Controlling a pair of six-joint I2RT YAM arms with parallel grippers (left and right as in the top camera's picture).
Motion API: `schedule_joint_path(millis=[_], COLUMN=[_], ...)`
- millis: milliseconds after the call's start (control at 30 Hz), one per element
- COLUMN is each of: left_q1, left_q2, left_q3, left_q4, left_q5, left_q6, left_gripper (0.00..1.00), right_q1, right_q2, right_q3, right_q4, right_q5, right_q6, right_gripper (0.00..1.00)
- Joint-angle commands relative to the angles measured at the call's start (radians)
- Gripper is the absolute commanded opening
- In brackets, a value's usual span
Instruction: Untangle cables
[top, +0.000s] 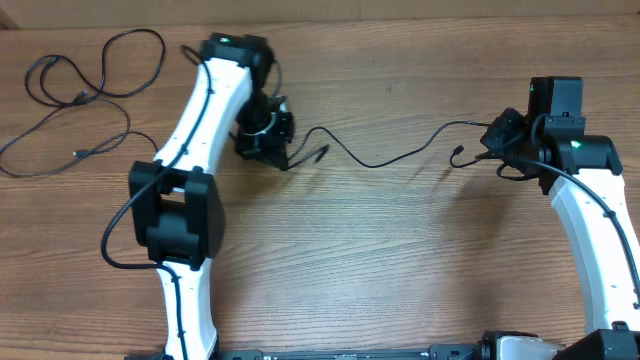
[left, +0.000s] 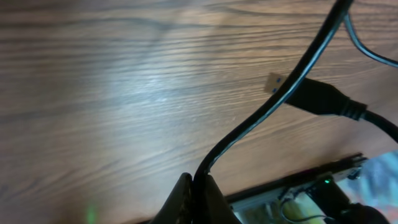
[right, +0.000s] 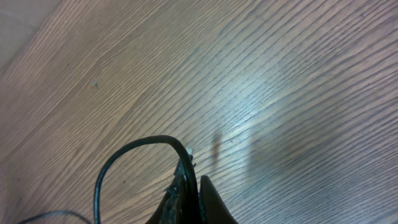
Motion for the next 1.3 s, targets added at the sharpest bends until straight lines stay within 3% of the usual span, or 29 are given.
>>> schedule_joint_path(millis=[0, 267, 433, 600, 800, 867, 1067, 1200, 1267], left_q1=[0.066, 0.121, 0.121, 0.121, 0.117, 0.117, 0.116, 0.091, 0.06], left_q2=[-0.028, -0.184, -0.221, -0.217, -0.217, -0.217, -0.217, -0.217, -0.217], left_q3=[0.004, 0.003, 0.003, 0.0, -0.001, -0.001, -0.001, -0.001, -0.001], left_q4=[-0.026, -0.004, -0.049, -0.082, -0.082, -0.082, -0.082, -0.062, -0.05], left_q5=[0.074, 0.053, -0.227, -0.336, -0.346, -0.346, -0.325, -0.252, -0.234], left_q6=[0.032, 0.02, -0.15, -0.153, -0.153, -0.149, -0.15, -0.149, -0.149], left_gripper=[0.04, 0.04, 0.04, 0.04, 0.28, 0.46, 0.49, 0.57, 0.71], right_q1=[-0.005, 0.023, 0.098, 0.137, 0.15, 0.15, 0.15, 0.15, 0.15], right_q2=[-0.018, -0.018, -0.018, -0.018, -0.017, -0.017, -0.016, -0.016, -0.016], right_q3=[0.013, 0.013, 0.013, 0.012, 0.012, 0.012, 0.012, 0.012, 0.012], right_q4=[0.007, 0.024, 0.024, 0.018, 0.003, -0.001, -0.005, -0.003, -0.001], right_q5=[-0.057, -0.425, -0.343, -0.304, -0.295, -0.284, -0.285, -0.284, -0.284], right_q6=[-0.004, -0.013, -0.012, -0.012, -0.013, -0.013, -0.012, -0.012, -0.011], right_gripper=[0.04, 0.04, 0.04, 0.08, 0.08, 0.08, 0.08, 0.08, 0.08])
